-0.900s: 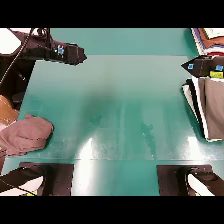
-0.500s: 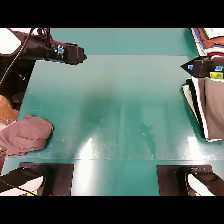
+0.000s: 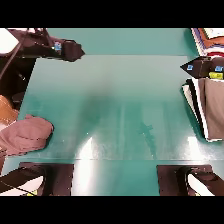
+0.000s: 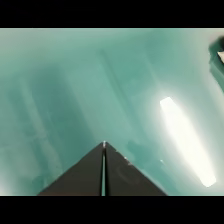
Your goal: Fold the shirts.
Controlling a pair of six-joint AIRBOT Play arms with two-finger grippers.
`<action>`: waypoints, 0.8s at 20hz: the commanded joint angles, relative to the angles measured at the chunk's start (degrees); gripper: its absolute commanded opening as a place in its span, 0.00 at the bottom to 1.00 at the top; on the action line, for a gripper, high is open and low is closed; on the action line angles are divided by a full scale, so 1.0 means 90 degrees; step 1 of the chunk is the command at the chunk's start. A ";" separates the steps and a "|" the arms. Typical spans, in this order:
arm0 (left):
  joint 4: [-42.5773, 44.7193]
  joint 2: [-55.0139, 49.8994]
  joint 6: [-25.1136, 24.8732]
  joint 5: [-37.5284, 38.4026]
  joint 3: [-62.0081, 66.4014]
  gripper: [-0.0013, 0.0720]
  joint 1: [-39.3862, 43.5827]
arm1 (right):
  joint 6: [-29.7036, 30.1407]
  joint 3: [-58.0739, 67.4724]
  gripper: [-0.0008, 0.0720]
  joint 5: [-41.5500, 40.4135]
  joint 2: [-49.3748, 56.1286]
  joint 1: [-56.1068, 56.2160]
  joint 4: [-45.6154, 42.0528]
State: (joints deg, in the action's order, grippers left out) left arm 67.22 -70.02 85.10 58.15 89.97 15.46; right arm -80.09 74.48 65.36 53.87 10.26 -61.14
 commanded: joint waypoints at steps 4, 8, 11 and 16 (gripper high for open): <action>0.2198 0.1178 0.0223 0.1931 -0.1059 0.05 -0.1345 | -0.0002 0.0007 0.03 0.0090 -0.0005 0.0000 0.0002; 0.2973 0.2127 0.0233 0.2509 -0.3194 0.13 -0.2509 | 0.0000 0.0007 0.03 0.0083 -0.0005 0.0000 0.0002; 0.2997 0.2217 0.0335 0.2458 -0.4517 0.95 -0.3050 | 0.0000 0.0007 0.03 0.0068 -0.0005 0.0000 0.0002; 0.3021 0.2217 0.0403 0.1783 -0.6001 0.92 -0.3160 | 0.0000 0.0007 0.03 0.0027 -0.0005 0.0000 -0.0002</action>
State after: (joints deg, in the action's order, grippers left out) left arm 93.45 -50.54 88.01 76.73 43.35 -11.70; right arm -80.09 74.48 65.93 53.84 10.28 -61.14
